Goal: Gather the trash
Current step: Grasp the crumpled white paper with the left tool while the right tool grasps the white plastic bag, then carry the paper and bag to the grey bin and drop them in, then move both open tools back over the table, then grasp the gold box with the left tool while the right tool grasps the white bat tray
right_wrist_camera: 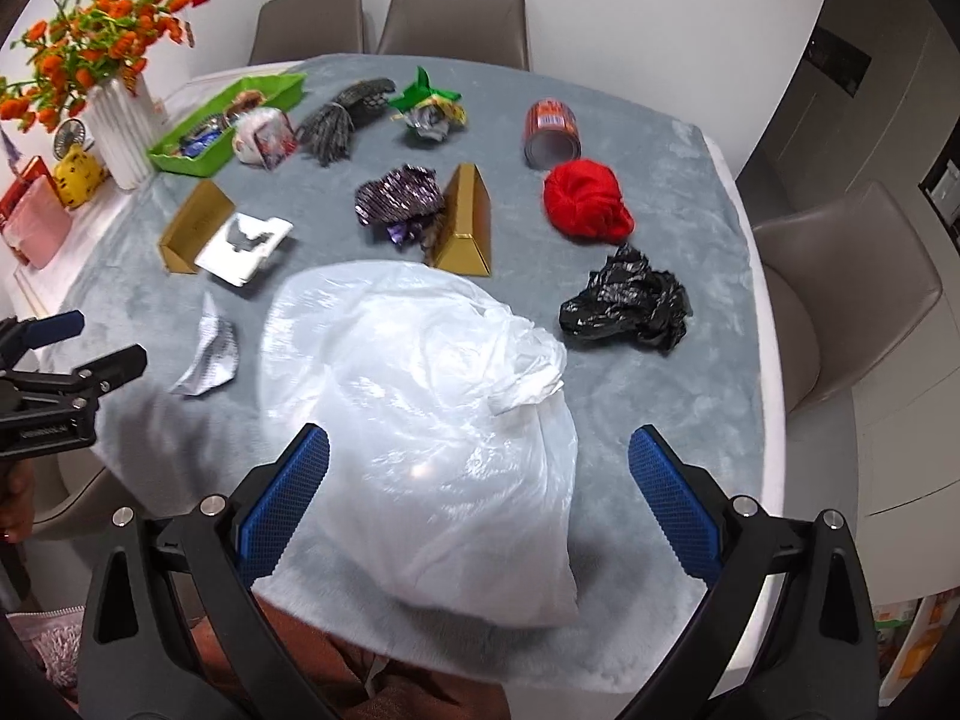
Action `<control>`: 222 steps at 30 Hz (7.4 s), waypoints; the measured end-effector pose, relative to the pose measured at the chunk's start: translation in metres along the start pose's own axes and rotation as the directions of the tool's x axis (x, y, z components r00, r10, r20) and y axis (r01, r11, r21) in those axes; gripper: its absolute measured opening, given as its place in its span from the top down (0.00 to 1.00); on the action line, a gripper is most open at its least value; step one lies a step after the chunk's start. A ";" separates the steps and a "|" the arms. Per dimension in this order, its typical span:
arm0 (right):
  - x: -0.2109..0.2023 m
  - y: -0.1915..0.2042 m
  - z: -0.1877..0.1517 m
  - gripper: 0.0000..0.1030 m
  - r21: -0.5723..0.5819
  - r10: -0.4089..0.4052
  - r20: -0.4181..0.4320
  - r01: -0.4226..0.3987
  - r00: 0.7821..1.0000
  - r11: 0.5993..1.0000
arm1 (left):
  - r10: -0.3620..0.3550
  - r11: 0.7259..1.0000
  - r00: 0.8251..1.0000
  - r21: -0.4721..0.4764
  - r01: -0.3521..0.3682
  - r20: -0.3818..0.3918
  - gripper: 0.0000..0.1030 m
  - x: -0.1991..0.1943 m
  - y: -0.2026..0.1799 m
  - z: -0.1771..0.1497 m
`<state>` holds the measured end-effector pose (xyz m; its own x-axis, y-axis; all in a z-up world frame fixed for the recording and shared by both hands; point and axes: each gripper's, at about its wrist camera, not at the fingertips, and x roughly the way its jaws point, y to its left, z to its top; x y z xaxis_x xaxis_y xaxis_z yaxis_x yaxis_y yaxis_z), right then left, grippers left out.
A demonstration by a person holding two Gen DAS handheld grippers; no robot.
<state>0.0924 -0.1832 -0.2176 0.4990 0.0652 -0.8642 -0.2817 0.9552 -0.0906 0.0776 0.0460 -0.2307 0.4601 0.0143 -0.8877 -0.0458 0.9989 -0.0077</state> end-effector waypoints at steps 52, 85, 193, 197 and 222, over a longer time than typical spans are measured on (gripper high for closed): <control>-0.194 -0.192 -0.242 0.54 0.696 -0.364 -0.131 0.347 0.922 0.629 | -0.455 0.504 0.860 0.728 0.464 -0.233 0.74 -0.077 -0.366 -0.055; 0.088 -0.329 -0.411 0.52 0.576 -0.129 -0.250 0.254 0.960 0.777 | -0.285 0.550 0.885 0.694 0.465 -0.367 0.73 0.133 -0.523 -0.258; -0.051 -0.023 0.036 0.30 0.011 0.061 0.223 -0.065 0.973 0.998 | -0.013 0.994 0.995 0.108 0.002 0.101 0.22 -0.046 -0.048 0.039; -0.037 0.015 0.063 0.30 -0.073 0.122 0.204 -0.109 0.971 0.991 | 0.034 0.999 0.995 0.021 -0.036 0.093 0.22 -0.039 0.001 0.051; 0.143 0.135 0.115 0.30 0.051 0.192 -0.028 -0.190 0.981 0.980 | 0.012 1.000 0.999 -0.023 -0.013 -0.032 0.23 0.108 0.098 0.079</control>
<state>0.2200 -0.0115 -0.2960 0.4123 0.2387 -0.8792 -0.3292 0.9389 0.1006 0.1933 0.1486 -0.2912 0.4313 0.0252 -0.9019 -0.0726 0.9973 -0.0069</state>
